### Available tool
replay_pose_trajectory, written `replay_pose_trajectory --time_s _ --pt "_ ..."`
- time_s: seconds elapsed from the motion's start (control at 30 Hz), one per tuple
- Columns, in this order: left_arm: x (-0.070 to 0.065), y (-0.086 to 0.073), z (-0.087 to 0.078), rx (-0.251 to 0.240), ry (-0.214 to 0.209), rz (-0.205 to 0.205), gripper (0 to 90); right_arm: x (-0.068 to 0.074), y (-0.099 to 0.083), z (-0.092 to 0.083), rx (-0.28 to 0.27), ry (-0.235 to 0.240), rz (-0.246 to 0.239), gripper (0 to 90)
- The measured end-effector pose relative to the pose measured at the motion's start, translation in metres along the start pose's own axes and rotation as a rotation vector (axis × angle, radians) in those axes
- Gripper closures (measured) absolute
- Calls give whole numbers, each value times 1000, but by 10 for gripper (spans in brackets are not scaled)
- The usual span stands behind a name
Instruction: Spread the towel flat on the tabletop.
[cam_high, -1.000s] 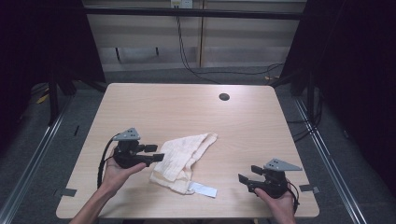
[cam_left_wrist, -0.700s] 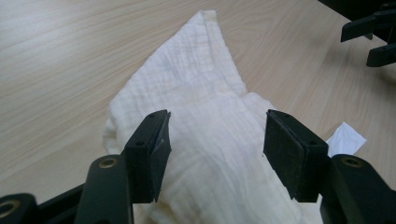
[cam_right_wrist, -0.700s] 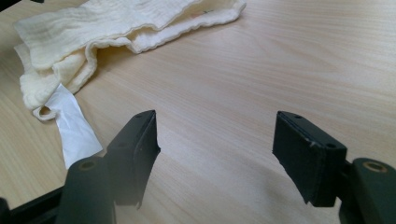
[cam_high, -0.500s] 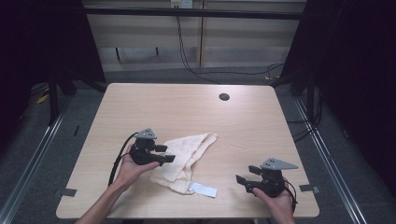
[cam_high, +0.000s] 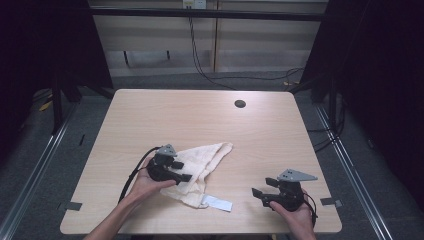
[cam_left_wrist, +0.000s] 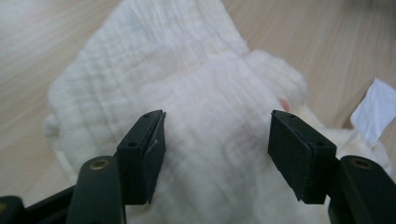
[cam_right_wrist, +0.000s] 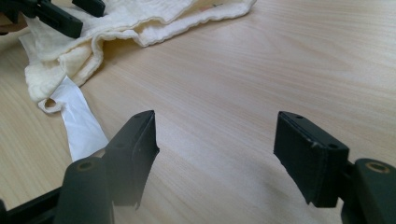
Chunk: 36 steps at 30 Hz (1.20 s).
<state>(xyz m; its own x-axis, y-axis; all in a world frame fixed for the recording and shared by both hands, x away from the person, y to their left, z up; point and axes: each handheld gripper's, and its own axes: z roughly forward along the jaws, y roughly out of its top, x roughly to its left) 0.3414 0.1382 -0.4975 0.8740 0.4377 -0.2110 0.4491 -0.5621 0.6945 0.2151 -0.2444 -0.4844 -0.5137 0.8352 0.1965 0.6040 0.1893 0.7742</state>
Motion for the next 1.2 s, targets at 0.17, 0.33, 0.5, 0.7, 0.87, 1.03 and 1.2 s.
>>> replay_pose_trajectory --time_s 0.17,0.33,0.5,0.7,0.87,1.03,1.2 --pt "-5 -4 0 -11 104 61 585 2 0 1 9 5 -11 295" --pt "-6 -6 0 -24 92 50 798 2 0 1 22 7 -12 293" --pt "-4 -7 -1 -22 62 16 847 4 0 4 36 7 -26 294" --pt "-4 -8 -1 -24 37 20 853 3 0 4 38 5 -29 294" --pt "-6 -7 -2 -7 39 32 859 3 0 5 38 1 -26 294" --pt "-8 -8 -2 -8 11 27 861 3 0 4 38 2 -28 294" --pt "-19 -7 3 -6 -36 58 861 2 1 4 39 -2 -23 293"
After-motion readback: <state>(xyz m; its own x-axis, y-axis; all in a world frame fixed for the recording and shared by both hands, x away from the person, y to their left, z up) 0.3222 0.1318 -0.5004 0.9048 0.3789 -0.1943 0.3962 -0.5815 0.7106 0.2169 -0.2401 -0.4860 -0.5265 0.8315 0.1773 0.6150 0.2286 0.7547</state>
